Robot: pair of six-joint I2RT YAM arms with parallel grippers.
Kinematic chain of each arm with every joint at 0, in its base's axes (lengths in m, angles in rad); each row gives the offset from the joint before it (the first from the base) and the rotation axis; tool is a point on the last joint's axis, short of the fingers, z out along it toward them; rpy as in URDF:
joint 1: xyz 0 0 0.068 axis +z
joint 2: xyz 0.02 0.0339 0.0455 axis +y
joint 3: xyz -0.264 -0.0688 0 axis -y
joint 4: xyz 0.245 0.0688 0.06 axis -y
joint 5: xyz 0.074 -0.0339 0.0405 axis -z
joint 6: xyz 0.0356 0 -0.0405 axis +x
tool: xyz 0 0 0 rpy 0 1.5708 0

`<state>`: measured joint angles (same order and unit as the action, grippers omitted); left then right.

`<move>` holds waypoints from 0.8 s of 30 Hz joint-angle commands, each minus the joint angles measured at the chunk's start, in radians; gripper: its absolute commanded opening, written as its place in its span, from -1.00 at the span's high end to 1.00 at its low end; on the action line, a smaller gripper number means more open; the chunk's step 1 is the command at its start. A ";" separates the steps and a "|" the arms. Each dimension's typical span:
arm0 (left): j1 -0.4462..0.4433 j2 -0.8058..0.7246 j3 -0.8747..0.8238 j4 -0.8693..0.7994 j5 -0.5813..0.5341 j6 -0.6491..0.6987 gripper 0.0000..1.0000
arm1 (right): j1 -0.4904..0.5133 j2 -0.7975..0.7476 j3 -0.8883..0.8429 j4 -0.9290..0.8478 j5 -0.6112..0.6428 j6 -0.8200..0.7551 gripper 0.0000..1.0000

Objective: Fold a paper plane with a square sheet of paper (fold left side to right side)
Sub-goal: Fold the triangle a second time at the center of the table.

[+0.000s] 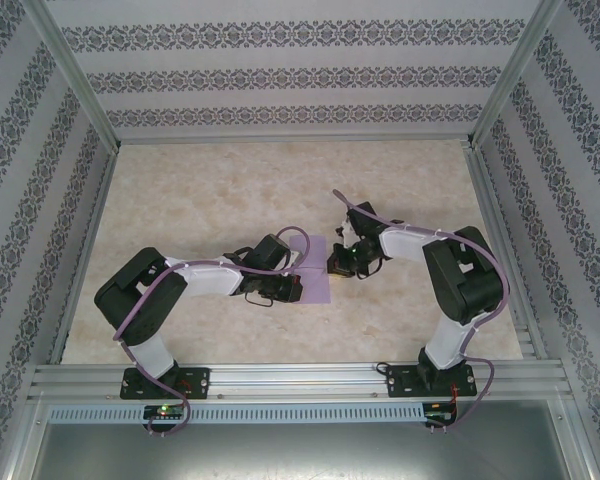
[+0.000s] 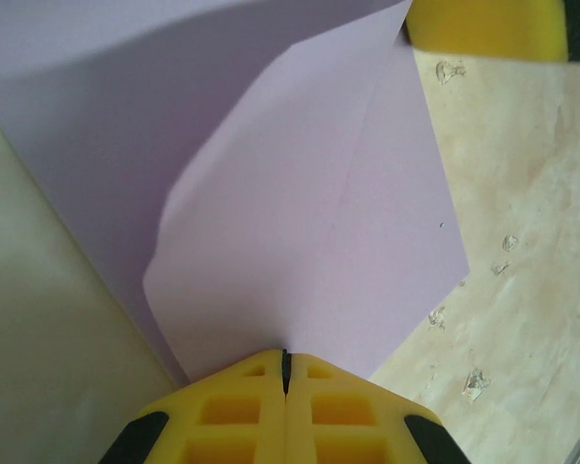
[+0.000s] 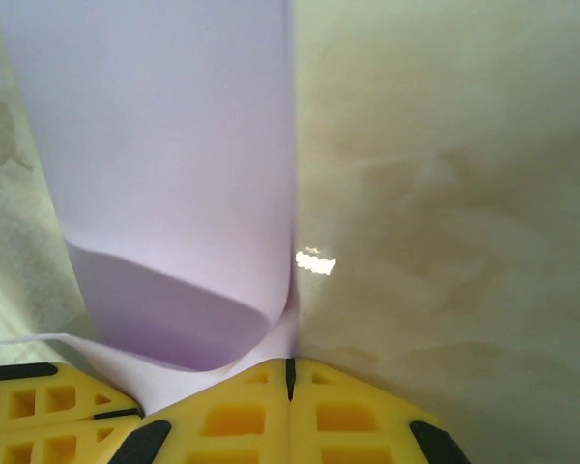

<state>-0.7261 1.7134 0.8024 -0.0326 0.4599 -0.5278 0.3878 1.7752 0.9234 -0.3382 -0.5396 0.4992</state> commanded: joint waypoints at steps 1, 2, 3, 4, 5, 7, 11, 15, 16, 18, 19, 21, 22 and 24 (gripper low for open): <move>-0.007 0.009 -0.036 -0.082 -0.013 0.009 0.89 | -0.041 0.019 0.028 -0.035 0.062 -0.048 1.00; -0.007 0.008 -0.035 -0.081 -0.013 0.008 0.89 | -0.044 0.001 0.028 -0.033 0.057 -0.053 1.00; -0.007 0.006 -0.034 -0.080 -0.012 0.008 0.89 | -0.041 -0.018 0.026 -0.033 0.055 -0.055 1.00; -0.007 0.005 -0.035 -0.081 -0.013 0.006 0.89 | -0.039 -0.037 0.022 -0.038 0.043 -0.057 1.00; -0.007 0.003 -0.033 -0.080 -0.013 0.006 0.89 | -0.033 -0.062 0.017 -0.039 0.028 -0.056 1.00; -0.007 -0.003 -0.034 -0.079 -0.015 0.006 0.89 | -0.015 -0.098 -0.006 -0.031 0.000 -0.046 1.00; -0.007 -0.009 -0.033 -0.081 -0.017 0.008 0.89 | 0.052 -0.124 -0.044 0.007 -0.030 -0.003 1.00; -0.007 -0.008 -0.034 -0.081 -0.017 0.009 0.89 | 0.120 -0.075 -0.031 0.051 -0.039 0.036 1.00; -0.007 -0.007 -0.035 -0.081 -0.017 0.009 0.89 | 0.131 -0.060 -0.022 0.055 -0.041 0.041 1.00; -0.007 -0.008 -0.033 -0.081 -0.018 0.009 0.89 | 0.146 -0.029 -0.006 0.063 -0.039 0.045 1.00; -0.007 -0.007 -0.034 -0.079 -0.019 0.009 0.89 | 0.150 -0.017 0.003 0.064 -0.037 0.045 1.00; -0.007 -0.003 -0.031 -0.078 -0.017 0.009 0.89 | 0.154 0.007 0.019 0.061 -0.026 0.042 1.00; -0.007 -0.002 -0.031 -0.078 -0.017 0.009 0.89 | 0.154 0.017 0.026 0.055 -0.019 0.038 1.00; -0.007 0.002 -0.027 -0.079 -0.016 0.009 0.89 | 0.154 0.040 0.043 0.035 0.005 0.025 1.00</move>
<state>-0.7261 1.7100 0.8001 -0.0341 0.4599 -0.5278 0.5392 1.7885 0.9237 -0.2981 -0.5655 0.5251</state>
